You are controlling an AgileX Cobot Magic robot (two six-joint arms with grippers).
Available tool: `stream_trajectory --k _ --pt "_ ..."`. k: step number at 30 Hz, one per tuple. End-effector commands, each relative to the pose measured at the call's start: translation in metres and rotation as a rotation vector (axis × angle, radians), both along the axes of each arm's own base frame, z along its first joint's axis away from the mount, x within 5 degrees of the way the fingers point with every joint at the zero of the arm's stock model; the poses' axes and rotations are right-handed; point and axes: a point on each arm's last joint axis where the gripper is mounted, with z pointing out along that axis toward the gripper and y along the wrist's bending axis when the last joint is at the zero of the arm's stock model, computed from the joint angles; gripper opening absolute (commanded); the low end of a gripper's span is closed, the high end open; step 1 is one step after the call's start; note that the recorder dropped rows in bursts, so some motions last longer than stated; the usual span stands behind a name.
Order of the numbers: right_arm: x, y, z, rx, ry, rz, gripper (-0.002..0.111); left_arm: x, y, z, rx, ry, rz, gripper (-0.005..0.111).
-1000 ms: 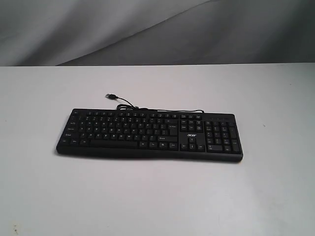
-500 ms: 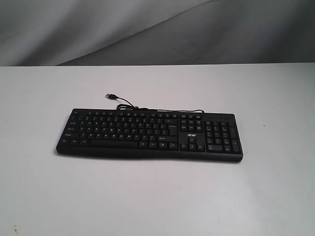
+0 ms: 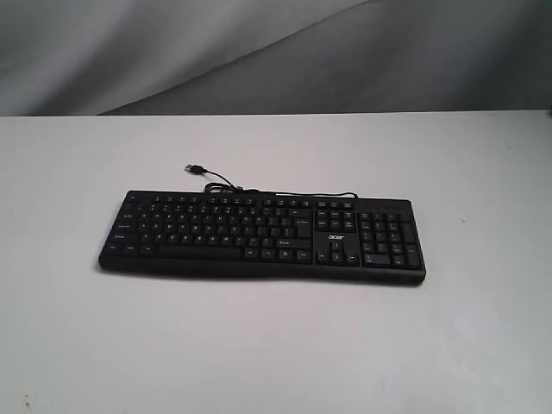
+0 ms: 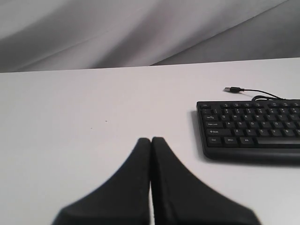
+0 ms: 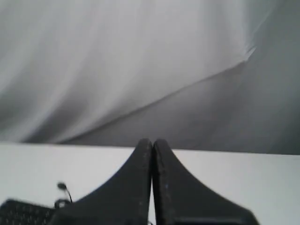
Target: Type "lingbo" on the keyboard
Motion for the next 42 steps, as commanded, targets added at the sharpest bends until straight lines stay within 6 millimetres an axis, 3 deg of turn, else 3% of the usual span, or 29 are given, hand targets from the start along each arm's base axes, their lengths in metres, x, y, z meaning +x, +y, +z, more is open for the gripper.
stream_trajectory --k 1,5,9,14,16,18,21,23,26,35,38,42 --pt "0.075 0.022 -0.015 -0.162 0.171 0.040 0.000 0.000 0.000 -0.001 -0.006 0.002 -0.001 0.001" --pt "0.134 0.033 -0.035 -0.279 0.277 -0.012 0.000 0.000 0.000 -0.001 -0.006 0.002 -0.001 0.001" --pt "0.175 0.033 -0.053 -0.378 0.359 -0.108 0.000 0.000 0.000 -0.001 -0.006 0.002 -0.001 0.001" --pt "0.200 0.014 -0.062 -0.593 0.588 -0.313 0.000 0.000 0.000 -0.001 -0.006 0.002 -0.001 0.001" --pt "0.208 0.016 -0.056 -0.613 0.658 -0.284 0.000 0.000 0.000 -0.001 -0.006 0.002 -0.001 0.001" --pt "0.214 0.027 -0.050 -0.573 0.672 -0.129 0.000 0.000 0.000 -0.001 -0.006 0.002 -0.001 0.001" --pt "0.215 0.059 -0.043 -0.547 0.597 0.249 0.000 0.000 0.000 -0.001 -0.006 0.002 -0.001 0.001" --pt "0.210 0.086 -0.041 -0.433 0.529 0.489 0.000 0.000 0.000 -0.001 -0.006 0.002 -0.001 0.001" --pt "0.201 0.124 -0.051 -0.381 0.491 0.702 0.000 0.000 0.000 -0.001 -0.006 0.002 -0.001 0.001" --pt "0.159 0.229 -0.129 -0.664 0.486 1.097 0.000 0.000 0.000 -0.001 -0.006 0.002 -0.001 0.001" --pt "0.162 0.241 -0.149 -0.680 0.475 1.045 0.000 0.000 0.000 -0.001 -0.006 0.002 -0.001 0.001" --pt "0.169 0.242 -0.161 -0.672 0.469 0.988 0.000 0.000 0.000 -0.001 -0.006 0.002 -0.001 0.001"
